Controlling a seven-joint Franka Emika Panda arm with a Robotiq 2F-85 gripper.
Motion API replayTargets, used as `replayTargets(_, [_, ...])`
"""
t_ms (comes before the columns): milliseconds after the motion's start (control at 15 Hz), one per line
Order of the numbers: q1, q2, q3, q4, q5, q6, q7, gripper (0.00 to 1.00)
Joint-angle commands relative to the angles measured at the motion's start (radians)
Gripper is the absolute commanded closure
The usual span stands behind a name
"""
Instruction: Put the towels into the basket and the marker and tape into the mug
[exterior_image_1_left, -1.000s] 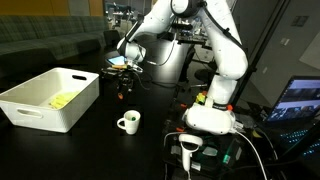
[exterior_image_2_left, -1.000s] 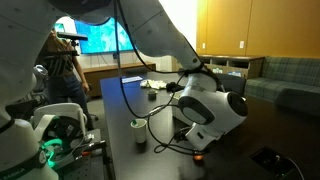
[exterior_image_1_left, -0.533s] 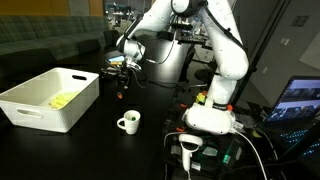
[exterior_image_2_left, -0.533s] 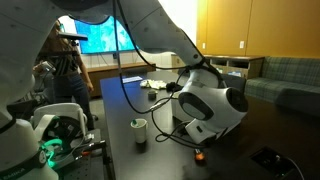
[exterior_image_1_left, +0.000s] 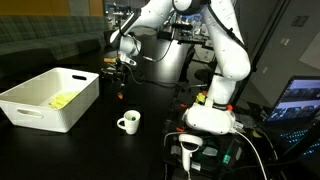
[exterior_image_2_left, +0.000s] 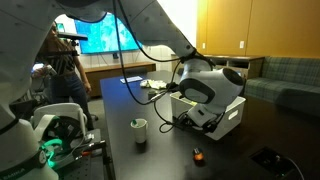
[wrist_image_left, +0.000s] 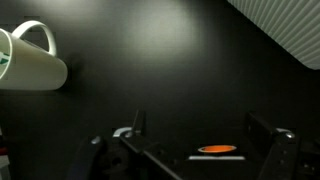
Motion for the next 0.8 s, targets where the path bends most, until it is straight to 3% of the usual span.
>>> replayTargets(0, [0.054, -0.003, -0.013, -0.004, -0.099, 0.033, 0.098, 0.0])
replayTargets(733, [0.092, -0.022, -0.012, -0.097, -0.326, 0.077, 0.367, 0.0])
